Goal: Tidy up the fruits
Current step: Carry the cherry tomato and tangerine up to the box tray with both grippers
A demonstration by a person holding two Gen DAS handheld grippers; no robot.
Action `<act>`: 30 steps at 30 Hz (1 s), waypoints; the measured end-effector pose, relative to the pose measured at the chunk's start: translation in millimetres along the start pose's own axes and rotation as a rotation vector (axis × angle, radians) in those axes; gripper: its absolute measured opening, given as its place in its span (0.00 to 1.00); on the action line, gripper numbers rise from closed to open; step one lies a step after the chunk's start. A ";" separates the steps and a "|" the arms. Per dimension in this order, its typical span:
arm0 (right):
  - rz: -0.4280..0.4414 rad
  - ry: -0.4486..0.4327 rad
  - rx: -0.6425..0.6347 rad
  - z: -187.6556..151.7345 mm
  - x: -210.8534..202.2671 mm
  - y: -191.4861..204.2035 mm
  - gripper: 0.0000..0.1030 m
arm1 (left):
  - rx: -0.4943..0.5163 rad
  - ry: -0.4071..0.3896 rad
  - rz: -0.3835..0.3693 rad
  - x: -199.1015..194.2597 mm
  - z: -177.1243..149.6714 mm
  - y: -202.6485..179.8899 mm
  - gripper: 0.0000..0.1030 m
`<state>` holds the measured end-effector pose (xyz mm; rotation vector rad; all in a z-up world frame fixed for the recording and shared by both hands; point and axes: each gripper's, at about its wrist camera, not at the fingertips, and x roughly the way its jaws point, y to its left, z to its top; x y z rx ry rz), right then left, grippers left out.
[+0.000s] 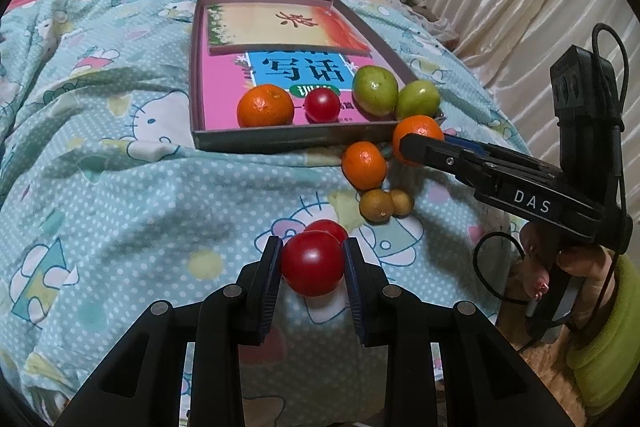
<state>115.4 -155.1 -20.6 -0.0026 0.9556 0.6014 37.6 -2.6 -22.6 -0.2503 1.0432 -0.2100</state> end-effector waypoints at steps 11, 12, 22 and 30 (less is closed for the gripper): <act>0.032 -0.075 -0.053 4.0 -13.9 11.8 0.39 | 0.003 -0.044 -0.008 -9.7 3.2 -0.6 0.30; 0.034 -0.078 -0.055 4.3 -14.3 12.4 0.39 | 0.003 -0.046 -0.009 -10.4 3.5 -0.5 0.30; 0.038 -0.109 -0.061 6.7 -19.3 13.9 0.39 | -0.003 -0.093 -0.011 -18.4 8.5 2.6 0.30; 0.032 -0.116 -0.065 9.2 -20.4 14.7 0.39 | -0.002 -0.127 -0.015 -23.9 13.7 5.9 0.30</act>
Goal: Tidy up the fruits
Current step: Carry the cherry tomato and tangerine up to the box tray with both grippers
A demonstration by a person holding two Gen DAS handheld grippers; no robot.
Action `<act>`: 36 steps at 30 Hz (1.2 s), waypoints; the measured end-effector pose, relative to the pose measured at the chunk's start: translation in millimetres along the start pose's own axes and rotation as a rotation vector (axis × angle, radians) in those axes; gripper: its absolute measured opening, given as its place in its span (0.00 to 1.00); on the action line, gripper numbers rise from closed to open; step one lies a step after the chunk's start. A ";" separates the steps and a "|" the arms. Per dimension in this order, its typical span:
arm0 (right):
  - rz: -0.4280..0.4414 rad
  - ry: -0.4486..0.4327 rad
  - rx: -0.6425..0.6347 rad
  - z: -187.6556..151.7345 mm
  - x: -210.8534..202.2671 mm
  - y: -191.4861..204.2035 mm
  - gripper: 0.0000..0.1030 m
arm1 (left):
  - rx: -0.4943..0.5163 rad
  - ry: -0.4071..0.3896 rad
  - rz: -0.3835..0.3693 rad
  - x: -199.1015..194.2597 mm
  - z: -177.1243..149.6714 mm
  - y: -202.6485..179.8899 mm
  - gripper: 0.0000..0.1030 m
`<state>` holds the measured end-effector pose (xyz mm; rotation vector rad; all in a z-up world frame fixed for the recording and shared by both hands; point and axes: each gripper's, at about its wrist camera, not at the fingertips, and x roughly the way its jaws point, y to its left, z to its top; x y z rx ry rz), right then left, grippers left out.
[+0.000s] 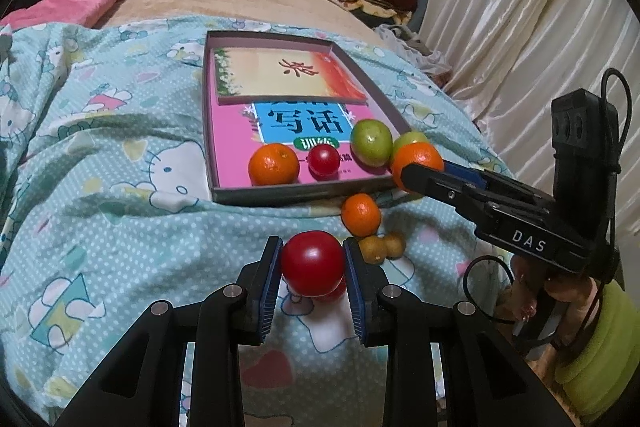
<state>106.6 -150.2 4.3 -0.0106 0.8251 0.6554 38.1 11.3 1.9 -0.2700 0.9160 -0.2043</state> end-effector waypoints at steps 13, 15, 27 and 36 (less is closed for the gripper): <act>-0.010 -0.016 -0.022 4.8 4.9 4.1 0.39 | -0.016 -0.050 0.049 3.1 18.7 13.0 0.30; -0.010 -0.016 -0.022 5.4 6.1 4.1 0.39 | -0.020 -0.052 0.052 4.5 21.1 14.7 0.30; -0.020 -0.024 -0.036 11.5 14.3 5.0 0.39 | -0.026 -0.093 0.083 14.9 45.2 22.9 0.30; -0.033 -0.017 -0.065 12.9 22.5 11.1 0.39 | -0.042 -0.092 0.108 28.1 56.4 29.1 0.30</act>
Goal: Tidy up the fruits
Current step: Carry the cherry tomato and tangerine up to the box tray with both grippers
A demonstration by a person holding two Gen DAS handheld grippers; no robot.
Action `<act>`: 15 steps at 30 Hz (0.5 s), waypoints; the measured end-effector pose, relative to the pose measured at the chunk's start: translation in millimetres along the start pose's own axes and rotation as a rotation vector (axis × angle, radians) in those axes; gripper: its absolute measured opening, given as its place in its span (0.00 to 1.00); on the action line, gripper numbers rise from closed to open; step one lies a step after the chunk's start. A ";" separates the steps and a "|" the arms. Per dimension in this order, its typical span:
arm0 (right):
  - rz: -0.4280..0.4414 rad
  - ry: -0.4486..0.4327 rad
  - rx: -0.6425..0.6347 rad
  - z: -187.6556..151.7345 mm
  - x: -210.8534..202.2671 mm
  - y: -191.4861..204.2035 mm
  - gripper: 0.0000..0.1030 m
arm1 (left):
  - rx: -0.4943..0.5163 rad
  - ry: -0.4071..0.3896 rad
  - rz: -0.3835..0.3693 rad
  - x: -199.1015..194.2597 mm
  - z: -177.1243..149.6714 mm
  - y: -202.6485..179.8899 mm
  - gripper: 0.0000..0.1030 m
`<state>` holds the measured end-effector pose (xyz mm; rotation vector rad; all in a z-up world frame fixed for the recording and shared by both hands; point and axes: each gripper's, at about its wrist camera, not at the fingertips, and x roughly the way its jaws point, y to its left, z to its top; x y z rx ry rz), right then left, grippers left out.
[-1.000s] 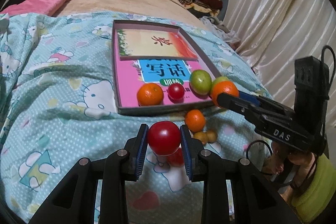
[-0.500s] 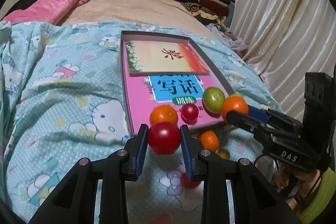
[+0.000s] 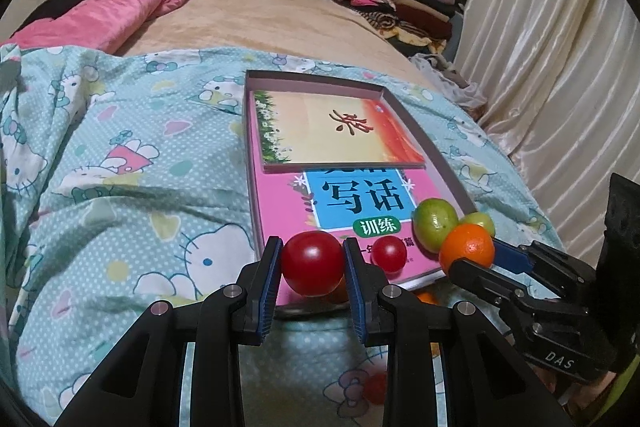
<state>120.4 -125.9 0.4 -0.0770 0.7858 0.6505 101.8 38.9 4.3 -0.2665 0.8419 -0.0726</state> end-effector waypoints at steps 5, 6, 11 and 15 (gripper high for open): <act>-0.009 0.003 -0.009 0.5 3.7 1.5 0.39 | 0.009 -0.014 0.006 3.7 5.3 -1.3 0.30; -0.010 0.004 -0.010 0.7 4.9 1.8 0.39 | 0.009 -0.017 0.005 5.0 6.9 -1.2 0.30; -0.018 0.008 -0.024 2.1 10.5 4.0 0.39 | 0.029 -0.027 0.009 14.2 13.7 -3.9 0.30; -0.028 0.012 -0.036 1.2 13.4 5.6 0.39 | 0.054 -0.038 0.012 23.8 21.1 -8.6 0.30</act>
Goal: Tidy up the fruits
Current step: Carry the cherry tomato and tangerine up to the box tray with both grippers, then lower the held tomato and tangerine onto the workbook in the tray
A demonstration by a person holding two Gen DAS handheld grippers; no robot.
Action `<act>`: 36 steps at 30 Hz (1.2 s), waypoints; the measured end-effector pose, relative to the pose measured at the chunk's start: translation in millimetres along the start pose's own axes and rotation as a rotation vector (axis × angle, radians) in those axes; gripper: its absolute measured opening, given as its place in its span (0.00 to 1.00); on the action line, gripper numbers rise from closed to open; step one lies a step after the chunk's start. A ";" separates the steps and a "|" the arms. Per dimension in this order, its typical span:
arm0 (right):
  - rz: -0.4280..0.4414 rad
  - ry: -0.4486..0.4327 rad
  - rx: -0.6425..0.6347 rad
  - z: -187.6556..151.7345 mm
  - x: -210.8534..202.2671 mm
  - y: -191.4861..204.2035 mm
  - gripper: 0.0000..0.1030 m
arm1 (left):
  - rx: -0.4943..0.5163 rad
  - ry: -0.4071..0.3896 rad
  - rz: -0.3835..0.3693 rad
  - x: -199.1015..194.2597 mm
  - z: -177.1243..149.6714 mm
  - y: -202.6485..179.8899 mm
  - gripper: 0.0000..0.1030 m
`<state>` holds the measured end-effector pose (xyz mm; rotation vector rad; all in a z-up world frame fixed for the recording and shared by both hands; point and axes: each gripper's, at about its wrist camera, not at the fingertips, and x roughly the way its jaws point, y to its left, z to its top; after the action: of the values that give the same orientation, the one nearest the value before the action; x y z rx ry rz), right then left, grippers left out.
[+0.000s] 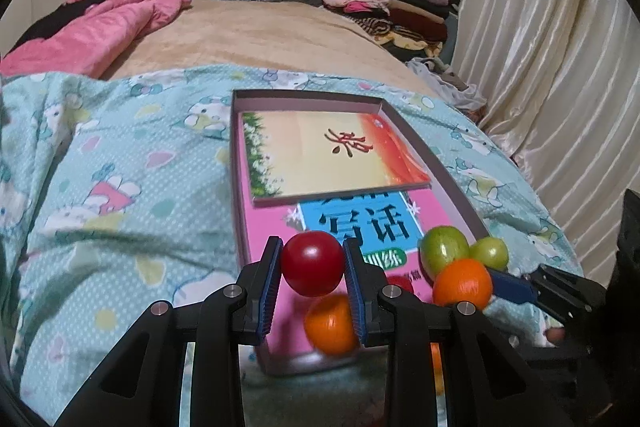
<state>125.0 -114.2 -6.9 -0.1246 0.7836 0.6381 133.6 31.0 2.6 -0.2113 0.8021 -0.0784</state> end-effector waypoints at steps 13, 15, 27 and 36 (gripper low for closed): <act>-0.021 0.008 -0.008 -0.1 5.9 -3.1 0.39 | 0.012 0.081 -0.010 30.7 -0.8 -1.9 0.30; -0.023 0.008 -0.009 0.1 6.4 -3.2 0.39 | 0.018 0.091 -0.011 33.4 -1.7 -3.1 0.30; -0.021 0.023 -0.024 0.3 11.1 -1.0 0.39 | 0.022 0.121 -0.013 41.8 -4.8 -1.5 0.30; -0.023 0.044 -0.035 -1.3 16.3 -0.3 0.39 | 0.020 0.124 -0.009 43.6 -5.7 0.3 0.30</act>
<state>133.0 -106.8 -19.2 -0.1798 0.8126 0.6295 159.7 23.8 -32.0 -0.1923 0.9234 -0.1094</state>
